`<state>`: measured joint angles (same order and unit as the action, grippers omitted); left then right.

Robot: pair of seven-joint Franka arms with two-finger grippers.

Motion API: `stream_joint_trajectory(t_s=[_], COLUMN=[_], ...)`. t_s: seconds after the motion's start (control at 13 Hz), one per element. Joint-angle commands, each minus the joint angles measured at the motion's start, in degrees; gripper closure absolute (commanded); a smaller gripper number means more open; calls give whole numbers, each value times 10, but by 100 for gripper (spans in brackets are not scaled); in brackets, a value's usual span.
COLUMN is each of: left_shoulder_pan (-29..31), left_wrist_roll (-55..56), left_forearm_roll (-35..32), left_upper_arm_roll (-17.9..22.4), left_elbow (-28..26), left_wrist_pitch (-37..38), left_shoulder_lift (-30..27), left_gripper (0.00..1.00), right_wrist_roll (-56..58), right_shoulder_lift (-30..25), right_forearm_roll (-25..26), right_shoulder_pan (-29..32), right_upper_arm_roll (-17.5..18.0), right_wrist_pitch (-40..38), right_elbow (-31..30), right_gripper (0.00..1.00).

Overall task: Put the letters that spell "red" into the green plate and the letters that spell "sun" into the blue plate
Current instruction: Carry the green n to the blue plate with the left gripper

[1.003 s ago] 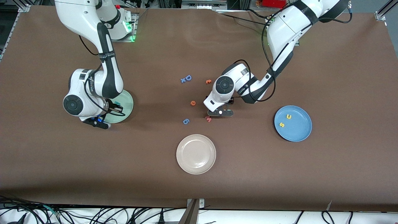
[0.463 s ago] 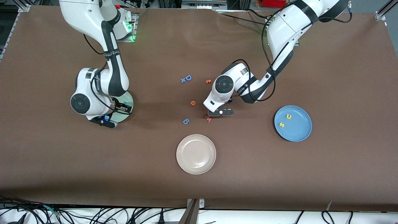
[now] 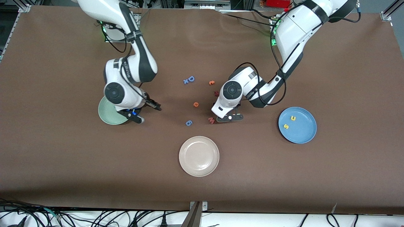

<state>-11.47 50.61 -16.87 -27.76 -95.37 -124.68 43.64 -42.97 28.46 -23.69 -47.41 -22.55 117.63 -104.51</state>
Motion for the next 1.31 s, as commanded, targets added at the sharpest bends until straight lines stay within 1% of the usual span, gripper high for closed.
stream_joint_trajectory(t_s=[0.0,0.08,0.23,0.31,0.39,0.46,0.77,0.93,1.08,1.16,1.23], left_shoulder_pan=[44,58,86,100,117,140,238,280,301,302,302], left_wrist_roll=[-81,-106,-168,-194,-227,-274,-463,-544,-610,-624,-627], left_forearm_roll=[-9,-9,-9,-9,-9,-9,-14,-20,-20,-20,-21], left_upper_arm_roll=[-8,-8,-8,-8,-8,-7,-5,9,25,39,52], left_elbow=[-4,-4,-4,-4,-3,-1,2,2,16,20,21], left_wrist_pitch=[48,59,72,82,99,109,123,116,103,101,82], left_shoulder_lift=[-38,-44,-55,-65,-72,-76,-81,-68,-49,-39,-30], left_gripper=[99,99,99,99,99,98,97,97,97,97,97], right_wrist_roll=[-113,-147,-198,-218,-228,-234,-233,-233,-232,-229,-228], right_shoulder_lift=[15,28,59,74,86,95,128,136,136,136,136], right_forearm_roll=[-4,-4,-4,-3,-3,0,3,2,3,4,4], right_shoulder_pan=[-8,-11,-12,-12,-13,-16,-38,-45,-45,-45,-45], right_upper_arm_roll=[55,72,106,120,132,139,139,139,139,139,139], right_wrist_pitch=[68,103,145,164,189,209,268,278,278,278,278], right_elbow=[12,18,44,56,64,66,68,68,64,63,62], right_gripper=[22,22,21,16,13,13,13,14,21,26,28])
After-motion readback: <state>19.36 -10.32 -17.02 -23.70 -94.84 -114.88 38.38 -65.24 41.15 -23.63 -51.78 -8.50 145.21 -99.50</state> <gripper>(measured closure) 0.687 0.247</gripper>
